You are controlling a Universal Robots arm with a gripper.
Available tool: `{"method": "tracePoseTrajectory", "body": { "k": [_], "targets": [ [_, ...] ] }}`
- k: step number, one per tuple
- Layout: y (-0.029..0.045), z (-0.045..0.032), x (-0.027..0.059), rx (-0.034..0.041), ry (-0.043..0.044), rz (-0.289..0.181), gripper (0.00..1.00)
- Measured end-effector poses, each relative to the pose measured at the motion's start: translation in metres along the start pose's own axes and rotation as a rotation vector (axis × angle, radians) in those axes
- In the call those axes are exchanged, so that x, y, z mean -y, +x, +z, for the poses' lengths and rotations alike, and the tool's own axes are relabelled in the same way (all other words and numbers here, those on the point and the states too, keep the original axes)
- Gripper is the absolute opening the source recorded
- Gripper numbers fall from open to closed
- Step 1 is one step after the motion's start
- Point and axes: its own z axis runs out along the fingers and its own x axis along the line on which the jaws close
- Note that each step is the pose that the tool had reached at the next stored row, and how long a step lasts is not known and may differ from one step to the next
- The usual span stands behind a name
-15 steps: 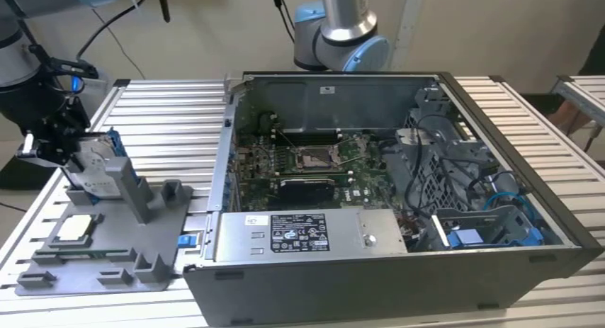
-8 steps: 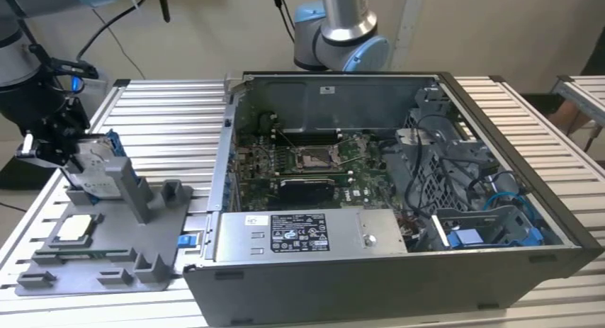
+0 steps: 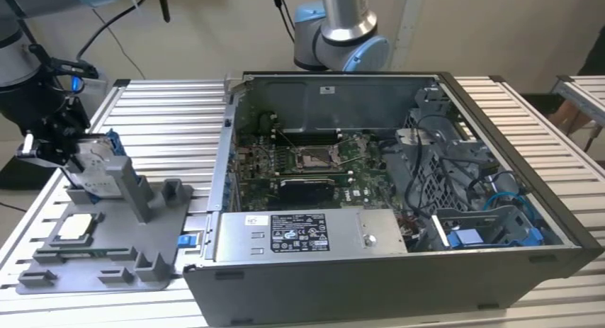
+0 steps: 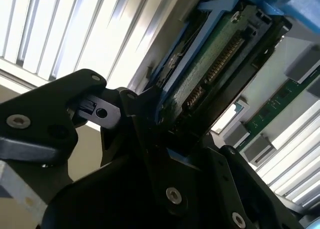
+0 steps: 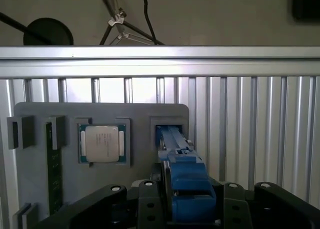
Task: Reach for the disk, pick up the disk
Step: 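Pick up the disk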
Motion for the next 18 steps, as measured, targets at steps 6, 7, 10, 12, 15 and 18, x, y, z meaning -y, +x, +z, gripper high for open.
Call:
{"method": "tracePoseTrajectory", "body": {
  "k": [6,7,10,12,15,18],
  "targets": [
    [-0.0001,-0.0005,0.0000,-0.0067,0.0003,0.000,0.00],
    [-0.0001,-0.0007,0.0000,-0.0064,0.0003,0.000,0.00],
    [-0.0002,-0.0019,0.0000,-0.0068,0.0000,0.000,0.00],
    [-0.0003,-0.0033,0.0001,-0.0076,0.0002,0.000,0.00],
    [-0.0005,-0.0060,0.0001,-0.0098,0.0003,0.000,0.00],
    [-0.0007,-0.0092,0.0001,-0.0127,0.0004,0.000,0.00]
  ]
}}
